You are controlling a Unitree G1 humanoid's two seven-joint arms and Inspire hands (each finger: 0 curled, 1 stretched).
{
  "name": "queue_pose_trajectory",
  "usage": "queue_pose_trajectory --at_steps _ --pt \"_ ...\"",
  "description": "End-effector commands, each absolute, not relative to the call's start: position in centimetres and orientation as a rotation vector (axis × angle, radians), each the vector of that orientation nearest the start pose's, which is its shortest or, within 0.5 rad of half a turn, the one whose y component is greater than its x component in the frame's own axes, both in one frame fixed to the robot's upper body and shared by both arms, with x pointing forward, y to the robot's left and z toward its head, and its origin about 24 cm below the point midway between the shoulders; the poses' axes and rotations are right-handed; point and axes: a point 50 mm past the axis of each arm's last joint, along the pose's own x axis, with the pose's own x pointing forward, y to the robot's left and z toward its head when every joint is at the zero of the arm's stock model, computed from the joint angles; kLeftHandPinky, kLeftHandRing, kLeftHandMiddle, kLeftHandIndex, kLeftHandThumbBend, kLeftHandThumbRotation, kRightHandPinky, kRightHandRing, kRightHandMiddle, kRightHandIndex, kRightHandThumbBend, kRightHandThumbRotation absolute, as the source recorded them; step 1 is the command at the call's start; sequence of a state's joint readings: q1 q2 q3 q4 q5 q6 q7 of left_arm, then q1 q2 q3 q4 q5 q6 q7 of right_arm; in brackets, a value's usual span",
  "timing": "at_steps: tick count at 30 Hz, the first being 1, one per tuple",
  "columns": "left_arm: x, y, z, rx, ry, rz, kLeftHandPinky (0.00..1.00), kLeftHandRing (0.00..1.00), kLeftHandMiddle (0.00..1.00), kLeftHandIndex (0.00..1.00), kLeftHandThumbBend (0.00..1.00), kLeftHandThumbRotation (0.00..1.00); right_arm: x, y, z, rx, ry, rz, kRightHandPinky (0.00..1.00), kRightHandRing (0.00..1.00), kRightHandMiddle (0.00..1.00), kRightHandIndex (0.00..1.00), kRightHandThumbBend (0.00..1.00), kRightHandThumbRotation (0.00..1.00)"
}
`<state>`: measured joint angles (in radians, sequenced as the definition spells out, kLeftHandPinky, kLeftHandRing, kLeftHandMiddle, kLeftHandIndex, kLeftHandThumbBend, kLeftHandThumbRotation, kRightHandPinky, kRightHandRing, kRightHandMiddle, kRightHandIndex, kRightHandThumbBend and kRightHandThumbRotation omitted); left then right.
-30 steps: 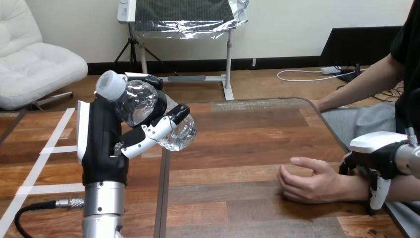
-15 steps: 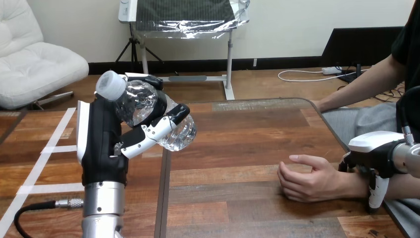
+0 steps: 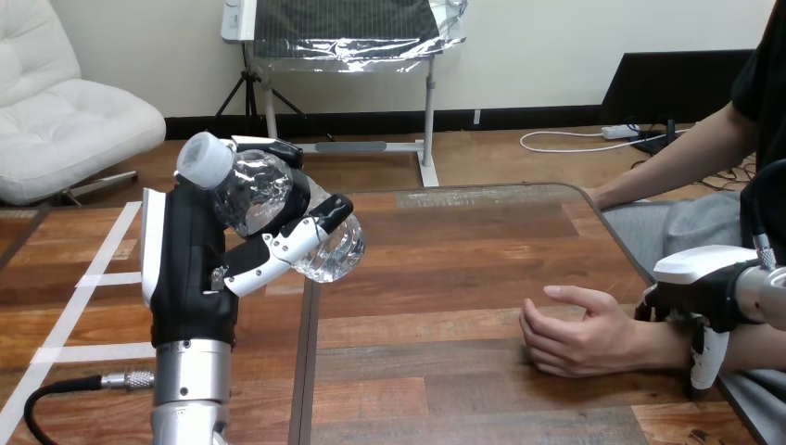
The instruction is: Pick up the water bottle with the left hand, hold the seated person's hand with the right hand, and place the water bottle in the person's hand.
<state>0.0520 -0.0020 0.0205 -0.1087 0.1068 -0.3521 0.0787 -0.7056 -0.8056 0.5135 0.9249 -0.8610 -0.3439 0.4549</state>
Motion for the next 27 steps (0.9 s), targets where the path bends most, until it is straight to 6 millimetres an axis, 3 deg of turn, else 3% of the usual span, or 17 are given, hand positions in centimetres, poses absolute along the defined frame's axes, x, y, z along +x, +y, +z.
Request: queue_pose_trajectory --at_steps 1,27 --pt "24.0 15.8 10.7 0.093 -0.501 0.094 0.44 0.43 0.45 0.50 0.62 0.00 34.4 -28.4 7.9 -1.748 0.535 0.688 0.79 0.83 0.86 0.85 0.70 0.09" --pt "24.3 15.7 10.6 0.091 -0.490 0.091 0.44 0.43 0.45 0.50 0.62 0.00 33.1 -28.6 8.1 -1.665 0.495 0.643 0.76 0.84 0.88 0.86 0.71 0.10"
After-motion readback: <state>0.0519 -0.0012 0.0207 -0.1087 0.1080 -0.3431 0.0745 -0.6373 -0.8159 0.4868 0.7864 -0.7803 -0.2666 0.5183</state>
